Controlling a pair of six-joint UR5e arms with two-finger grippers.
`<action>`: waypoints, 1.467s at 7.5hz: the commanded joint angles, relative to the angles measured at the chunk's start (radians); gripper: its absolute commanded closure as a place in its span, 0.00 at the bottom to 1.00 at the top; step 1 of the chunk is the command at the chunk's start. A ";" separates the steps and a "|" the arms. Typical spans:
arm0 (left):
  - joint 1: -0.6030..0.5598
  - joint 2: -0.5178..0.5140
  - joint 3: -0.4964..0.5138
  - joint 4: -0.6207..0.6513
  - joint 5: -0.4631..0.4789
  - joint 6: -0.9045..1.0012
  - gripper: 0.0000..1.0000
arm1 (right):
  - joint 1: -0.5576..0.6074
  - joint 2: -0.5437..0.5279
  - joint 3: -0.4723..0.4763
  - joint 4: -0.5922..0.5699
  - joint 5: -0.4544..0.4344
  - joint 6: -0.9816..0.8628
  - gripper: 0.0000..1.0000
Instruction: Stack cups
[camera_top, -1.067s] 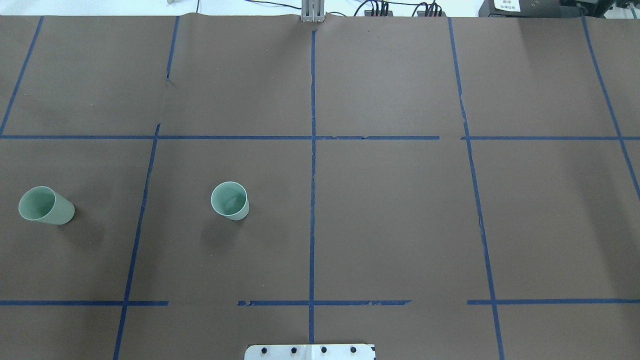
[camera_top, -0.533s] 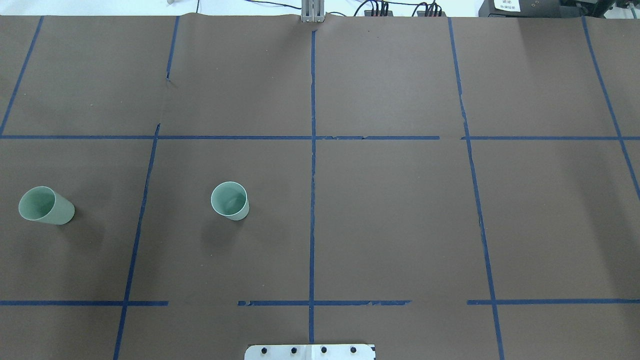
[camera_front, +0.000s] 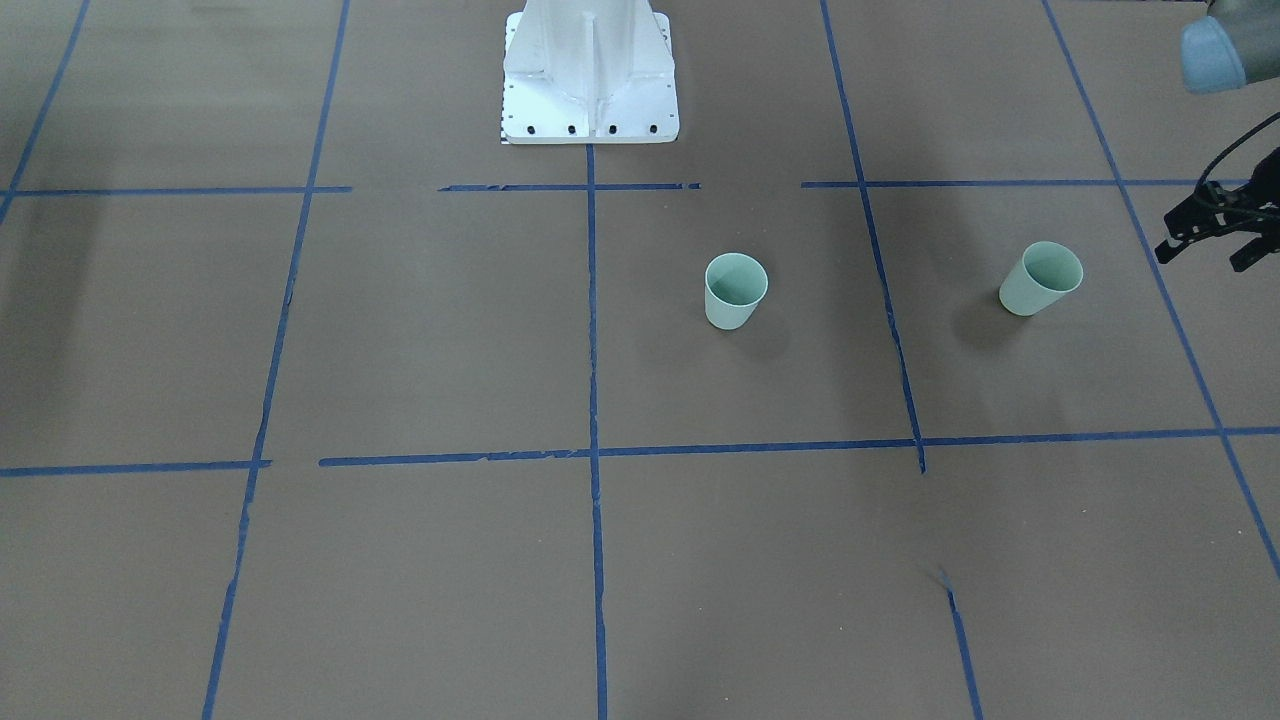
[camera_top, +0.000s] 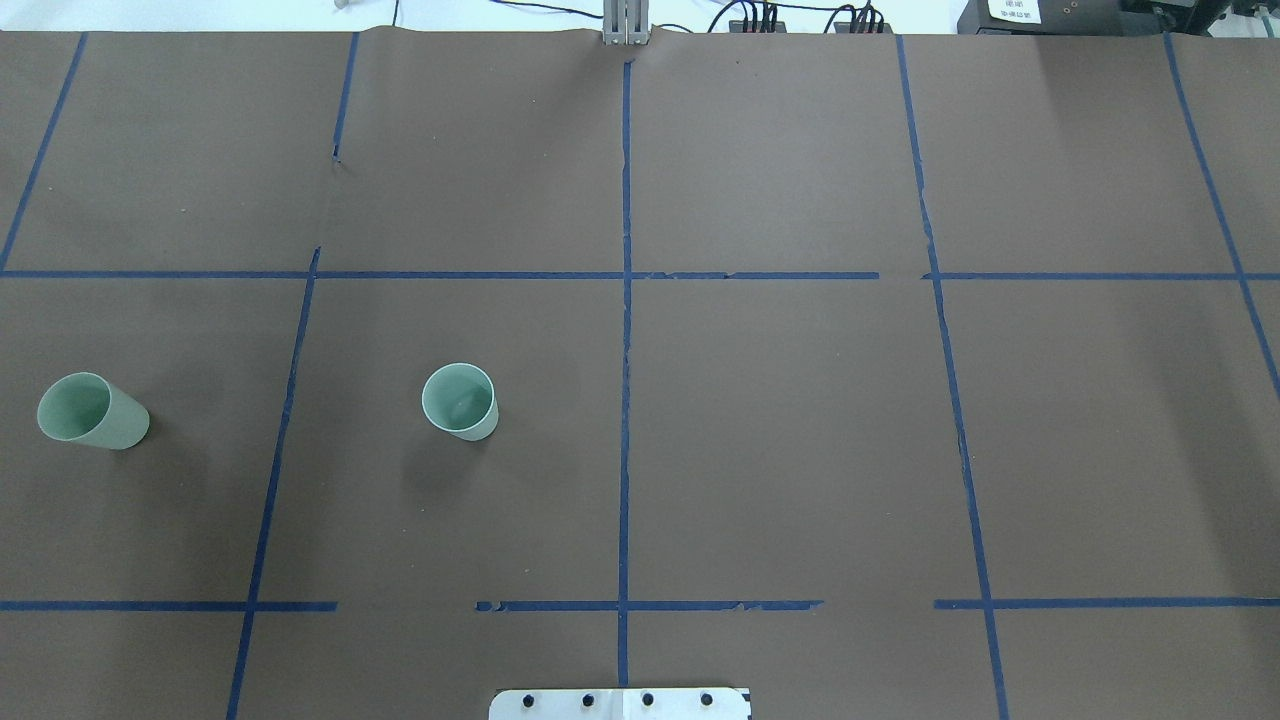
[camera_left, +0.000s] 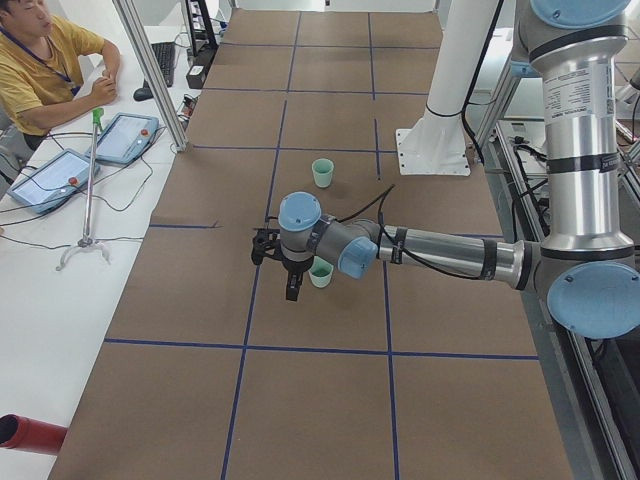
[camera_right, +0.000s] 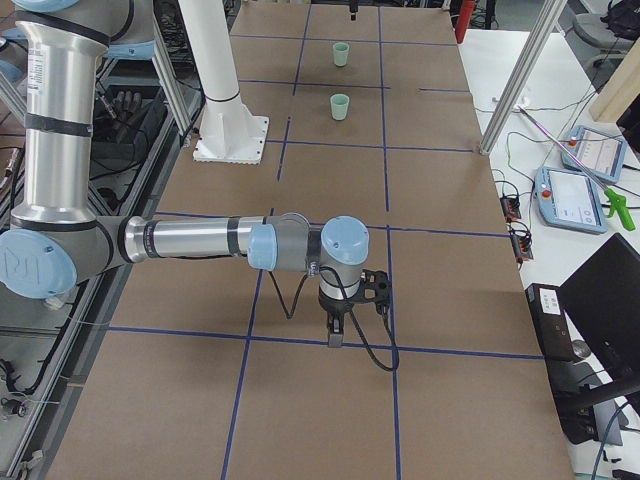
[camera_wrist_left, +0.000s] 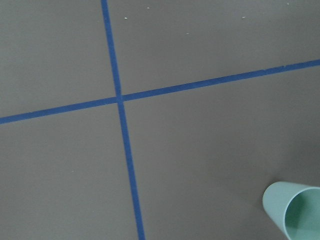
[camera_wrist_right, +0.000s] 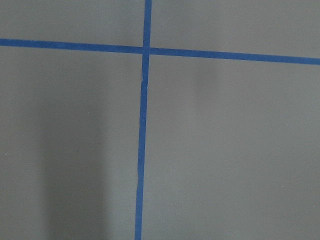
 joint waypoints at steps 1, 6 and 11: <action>0.149 0.021 0.016 -0.163 0.064 -0.262 0.00 | -0.001 -0.001 0.000 0.000 0.000 0.000 0.00; 0.255 0.021 0.042 -0.175 0.112 -0.354 0.41 | 0.001 0.000 0.000 0.000 0.000 0.000 0.00; 0.238 0.022 -0.016 -0.162 0.109 -0.357 1.00 | 0.001 0.000 0.000 0.000 0.000 0.000 0.00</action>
